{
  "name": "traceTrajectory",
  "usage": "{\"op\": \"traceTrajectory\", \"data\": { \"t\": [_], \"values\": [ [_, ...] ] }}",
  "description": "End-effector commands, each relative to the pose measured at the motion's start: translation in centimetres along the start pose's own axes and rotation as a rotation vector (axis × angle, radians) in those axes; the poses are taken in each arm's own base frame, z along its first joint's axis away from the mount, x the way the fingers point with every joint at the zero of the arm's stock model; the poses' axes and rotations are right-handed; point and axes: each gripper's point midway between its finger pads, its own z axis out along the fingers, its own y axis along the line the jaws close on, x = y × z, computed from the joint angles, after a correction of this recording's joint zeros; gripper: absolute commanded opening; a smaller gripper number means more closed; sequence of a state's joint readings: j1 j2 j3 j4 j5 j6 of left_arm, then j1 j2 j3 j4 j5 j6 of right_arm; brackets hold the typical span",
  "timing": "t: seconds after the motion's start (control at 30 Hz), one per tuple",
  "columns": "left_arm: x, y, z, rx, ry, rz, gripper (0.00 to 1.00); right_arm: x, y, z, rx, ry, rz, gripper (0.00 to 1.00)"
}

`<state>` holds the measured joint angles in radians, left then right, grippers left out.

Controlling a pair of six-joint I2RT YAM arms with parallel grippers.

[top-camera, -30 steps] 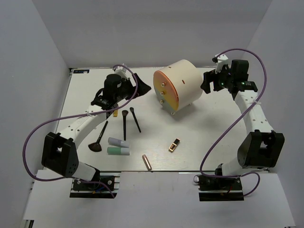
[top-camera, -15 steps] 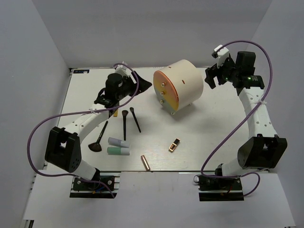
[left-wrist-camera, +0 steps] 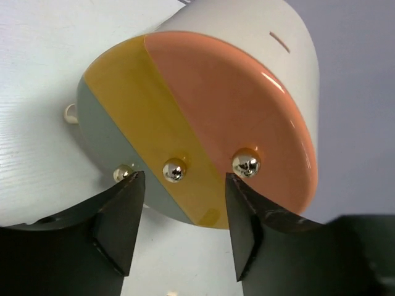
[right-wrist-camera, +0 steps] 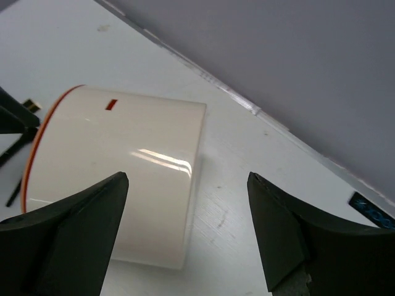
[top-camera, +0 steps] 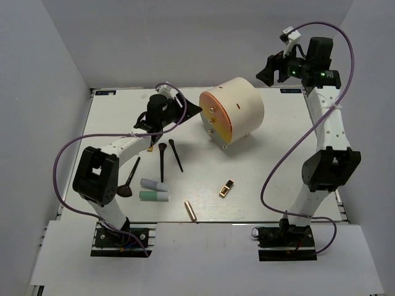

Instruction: Organize the makeup

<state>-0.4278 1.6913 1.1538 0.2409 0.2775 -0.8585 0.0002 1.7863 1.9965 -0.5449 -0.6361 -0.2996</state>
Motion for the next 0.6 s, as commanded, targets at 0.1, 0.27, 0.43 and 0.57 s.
{"op": "traceTrajectory", "data": {
  "t": [0.1, 0.27, 0.43, 0.57],
  "values": [
    [-2.3, -4.6, 0.2, 0.137, -0.052, -0.016, 0.7, 0.4, 2.0, 2.3, -0.201, -0.018, 0.151, 0.89],
    [-1.6, -5.3, 0.6, 0.173, -0.034, -0.026, 0.71, 2.0, 2.2, 3.7, -0.273, -0.017, 0.165, 0.89],
    [-0.2, -5.7, 1.6, 0.199, 0.016, -0.031, 0.69, 2.9, 2.1, 4.8, -0.312, -0.025, 0.178, 0.89],
    [0.8, -6.0, 1.6, 0.222, 0.037, -0.045, 0.67, 3.4, 2.6, 5.0, -0.349, -0.026, 0.195, 0.86]
  ]
}}
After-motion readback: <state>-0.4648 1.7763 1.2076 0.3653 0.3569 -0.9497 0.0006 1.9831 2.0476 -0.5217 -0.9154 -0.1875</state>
